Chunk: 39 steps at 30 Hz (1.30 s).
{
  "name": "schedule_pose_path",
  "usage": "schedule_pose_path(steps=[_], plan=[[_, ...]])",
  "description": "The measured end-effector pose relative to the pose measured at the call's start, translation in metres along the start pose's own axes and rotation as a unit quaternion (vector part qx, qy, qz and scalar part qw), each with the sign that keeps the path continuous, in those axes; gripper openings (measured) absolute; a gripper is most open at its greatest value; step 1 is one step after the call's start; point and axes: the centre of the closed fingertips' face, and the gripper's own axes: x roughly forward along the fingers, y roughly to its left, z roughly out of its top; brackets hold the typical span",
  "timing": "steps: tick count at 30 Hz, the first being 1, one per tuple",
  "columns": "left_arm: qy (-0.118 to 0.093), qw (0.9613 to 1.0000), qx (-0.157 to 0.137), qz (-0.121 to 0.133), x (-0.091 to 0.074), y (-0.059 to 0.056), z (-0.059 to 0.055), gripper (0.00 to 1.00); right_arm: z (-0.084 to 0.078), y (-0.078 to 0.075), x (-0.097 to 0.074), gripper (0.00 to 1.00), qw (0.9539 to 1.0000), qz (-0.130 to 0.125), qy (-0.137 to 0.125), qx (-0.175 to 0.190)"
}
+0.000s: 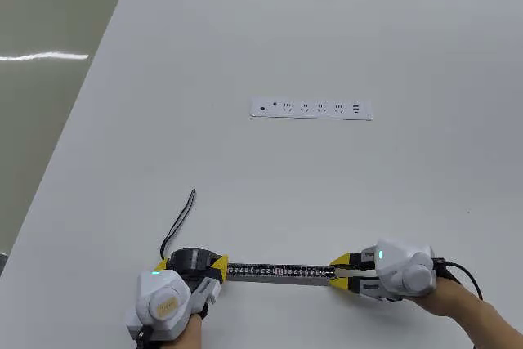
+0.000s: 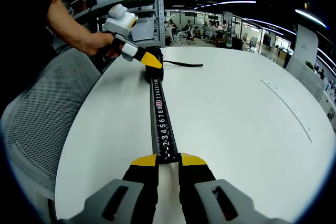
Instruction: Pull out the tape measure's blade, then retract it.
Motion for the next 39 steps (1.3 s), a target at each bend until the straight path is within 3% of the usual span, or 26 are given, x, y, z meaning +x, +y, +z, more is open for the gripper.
schedule_pose_path(steps=[39], plan=[[-0.001,0.9999,-0.014,-0.008,-0.001,0.001,0.001,0.62,0.026,0.003,0.019,0.12,0.9999,0.009,-0.011,-0.007]])
